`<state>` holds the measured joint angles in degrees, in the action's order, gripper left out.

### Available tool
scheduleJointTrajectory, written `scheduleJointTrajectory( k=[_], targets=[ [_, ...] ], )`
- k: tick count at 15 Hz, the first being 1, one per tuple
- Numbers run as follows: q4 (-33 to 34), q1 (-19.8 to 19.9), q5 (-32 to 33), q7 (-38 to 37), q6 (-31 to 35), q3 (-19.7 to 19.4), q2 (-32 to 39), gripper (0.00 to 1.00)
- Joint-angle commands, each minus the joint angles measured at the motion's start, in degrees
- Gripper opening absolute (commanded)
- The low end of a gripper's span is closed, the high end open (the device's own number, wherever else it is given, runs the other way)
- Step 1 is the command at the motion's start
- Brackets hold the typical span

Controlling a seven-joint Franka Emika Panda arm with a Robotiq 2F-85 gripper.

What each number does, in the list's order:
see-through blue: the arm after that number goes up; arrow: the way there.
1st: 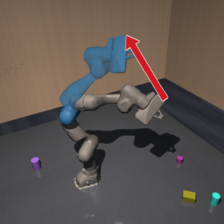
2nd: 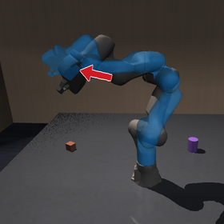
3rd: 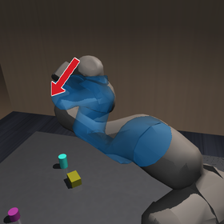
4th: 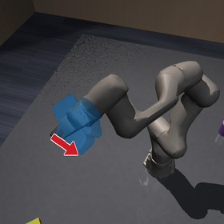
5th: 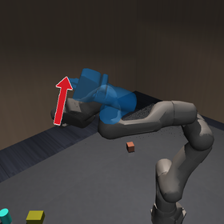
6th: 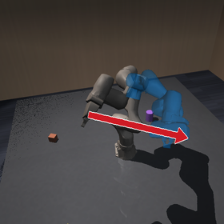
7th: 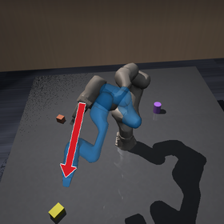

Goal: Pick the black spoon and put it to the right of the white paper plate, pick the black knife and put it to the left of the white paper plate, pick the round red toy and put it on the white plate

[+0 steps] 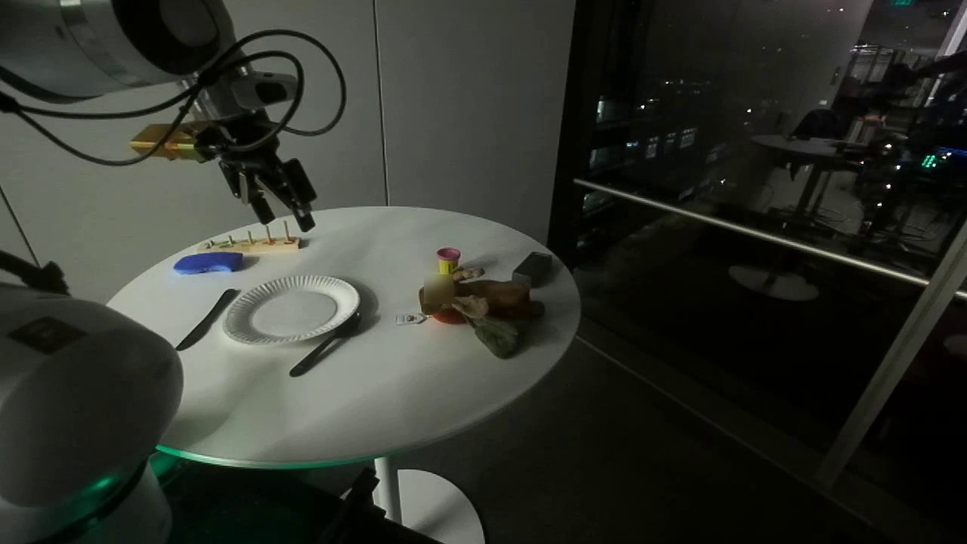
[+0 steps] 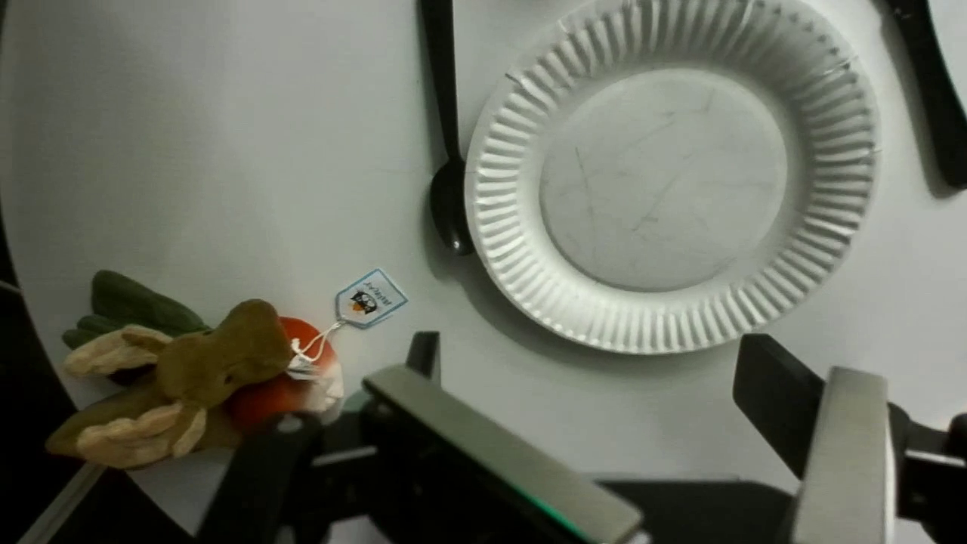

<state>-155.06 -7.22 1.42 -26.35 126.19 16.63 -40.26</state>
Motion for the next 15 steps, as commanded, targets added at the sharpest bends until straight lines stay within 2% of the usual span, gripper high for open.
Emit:
scheduleJointTrajectory(
  k=[1,6,11,15],
  targets=[
    [5.1,5.2,0.9,0.0,-0.5,-1.9,4.2,1.0],
    [9.0,9.3,2.6,1.0,-0.2,-3.8,11.1,1.0],
    [11.9,11.8,10.0,1.4,2.0,-4.4,18.9,1.0],
    [14.2,12.3,16.4,6.8,1.6,-7.3,24.2,1.0]
  ],
)
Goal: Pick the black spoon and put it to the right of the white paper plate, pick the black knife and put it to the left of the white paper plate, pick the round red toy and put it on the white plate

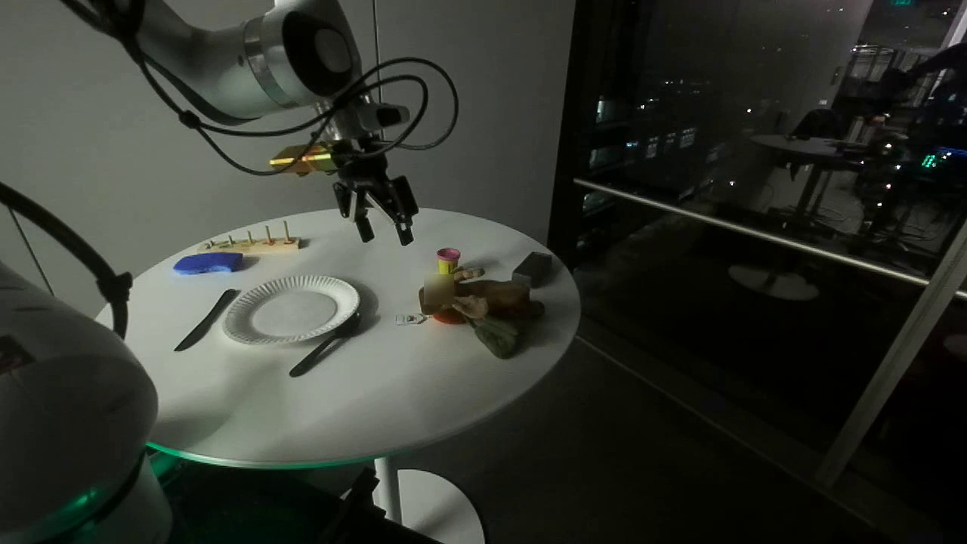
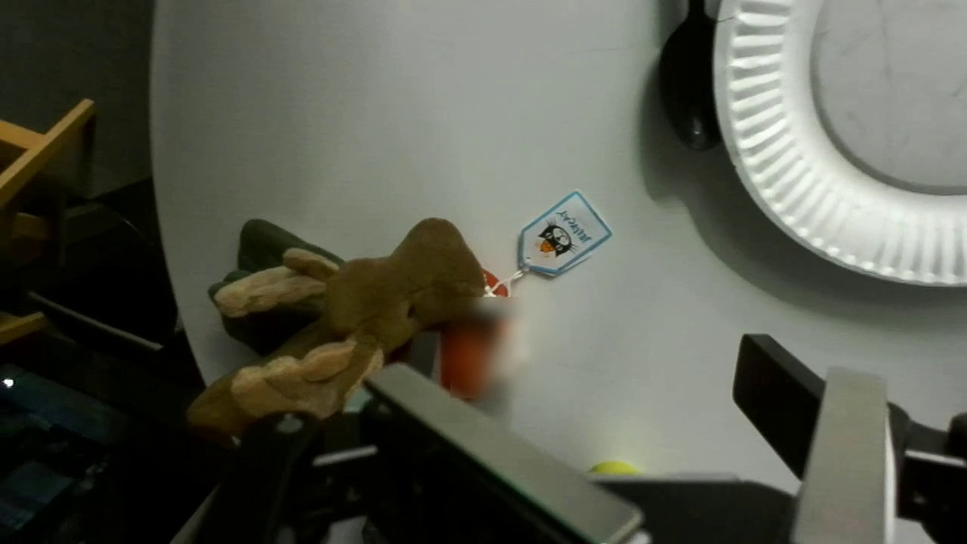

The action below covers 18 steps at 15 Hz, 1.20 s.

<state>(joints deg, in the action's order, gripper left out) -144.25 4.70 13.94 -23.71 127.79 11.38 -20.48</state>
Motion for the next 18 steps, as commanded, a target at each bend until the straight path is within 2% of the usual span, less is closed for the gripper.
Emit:
scheduleJointTrajectory(
  k=[1,7,11,17,18],
  targets=[
    [3.5,0.2,5.8,6.5,0.7,-2.9,5.2,1.0],
    [6.5,-1.4,10.4,22.9,-1.8,-7.2,10.3,1.0],
    [6.0,-2.5,12.4,33.1,1.5,-8.3,10.8,1.0],
    [8.1,-4.4,9.9,49.4,3.5,-9.7,13.8,1.0],
    [9.1,-4.4,10.1,49.5,2.8,-9.7,14.9,1.0]
  ],
)
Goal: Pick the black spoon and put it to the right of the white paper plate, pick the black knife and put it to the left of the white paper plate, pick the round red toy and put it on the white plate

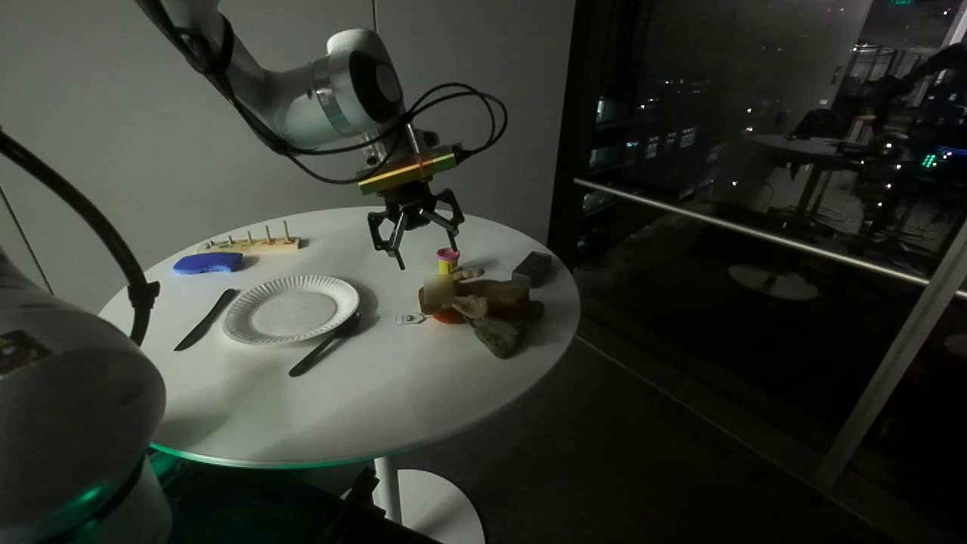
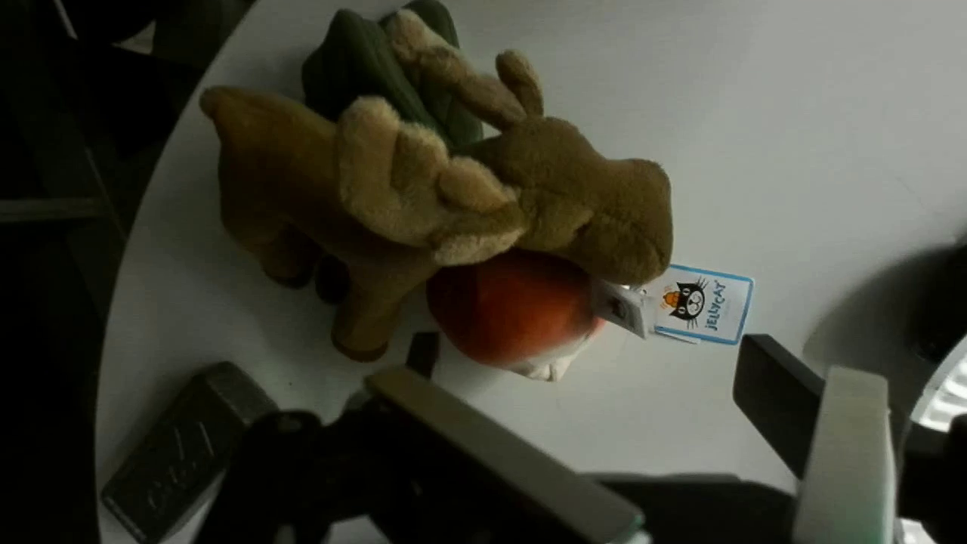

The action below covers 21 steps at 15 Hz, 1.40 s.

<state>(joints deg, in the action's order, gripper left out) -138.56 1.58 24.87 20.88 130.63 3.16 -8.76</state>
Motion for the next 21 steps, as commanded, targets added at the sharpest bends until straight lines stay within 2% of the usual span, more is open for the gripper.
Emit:
scheduleJointTrajectory(
  k=[1,3,10,15,21],
  targets=[
    [4.7,-1.2,-1.2,5.5,-1.0,-1.6,4.4,1.0],
    [6.5,-1.2,-2.8,7.4,-1.8,-1.9,6.5,1.0],
    [12.7,0.0,-5.2,7.0,-5.8,-3.1,14.2,1.0],
    [14.4,0.8,-5.1,8.4,-5.7,-3.6,16.9,1.0],
    [15.0,2.2,-9.4,13.2,-6.2,-3.4,19.0,1.0]
  ],
)
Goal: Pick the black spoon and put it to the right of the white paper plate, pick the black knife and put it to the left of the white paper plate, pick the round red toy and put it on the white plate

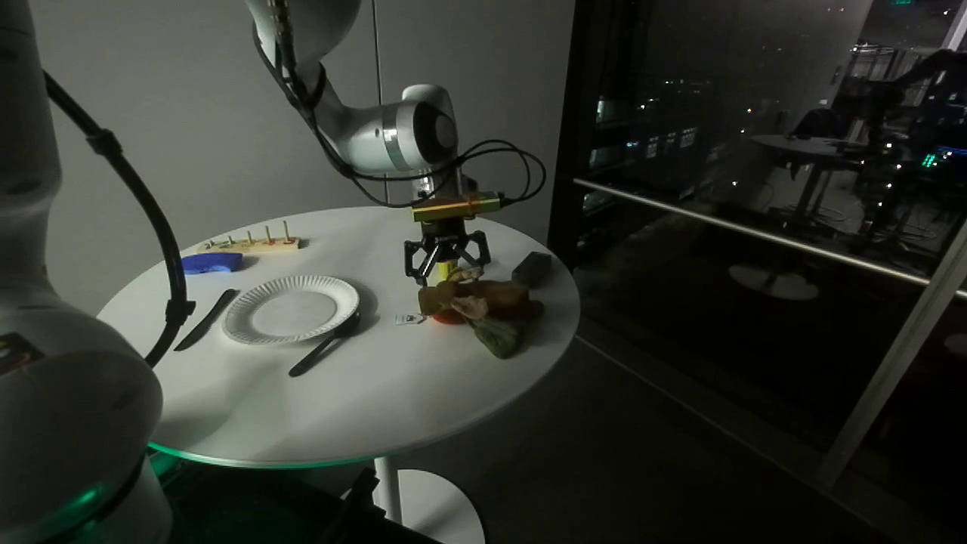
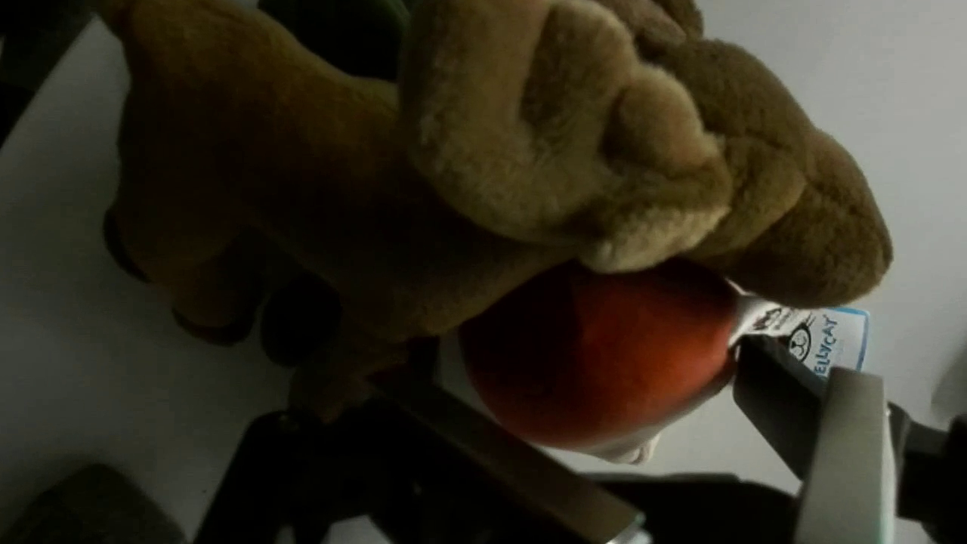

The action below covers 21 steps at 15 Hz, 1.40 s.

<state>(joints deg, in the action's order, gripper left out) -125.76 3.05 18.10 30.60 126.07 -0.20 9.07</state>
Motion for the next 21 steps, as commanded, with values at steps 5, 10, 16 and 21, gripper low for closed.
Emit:
scheduleJointTrajectory(
  k=[5,10,16,21],
  targets=[
    [2.2,1.3,-4.4,4.4,-0.5,0.0,0.9,0.62],
    [1.8,1.1,-4.9,3.5,0.6,0.0,1.2,0.23],
    [0.1,0.7,-4.8,1.6,1.6,0.1,-3.5,0.11],
    [-3.5,0.5,-12.3,5.7,4.2,0.4,-13.1,0.1]
  ],
)
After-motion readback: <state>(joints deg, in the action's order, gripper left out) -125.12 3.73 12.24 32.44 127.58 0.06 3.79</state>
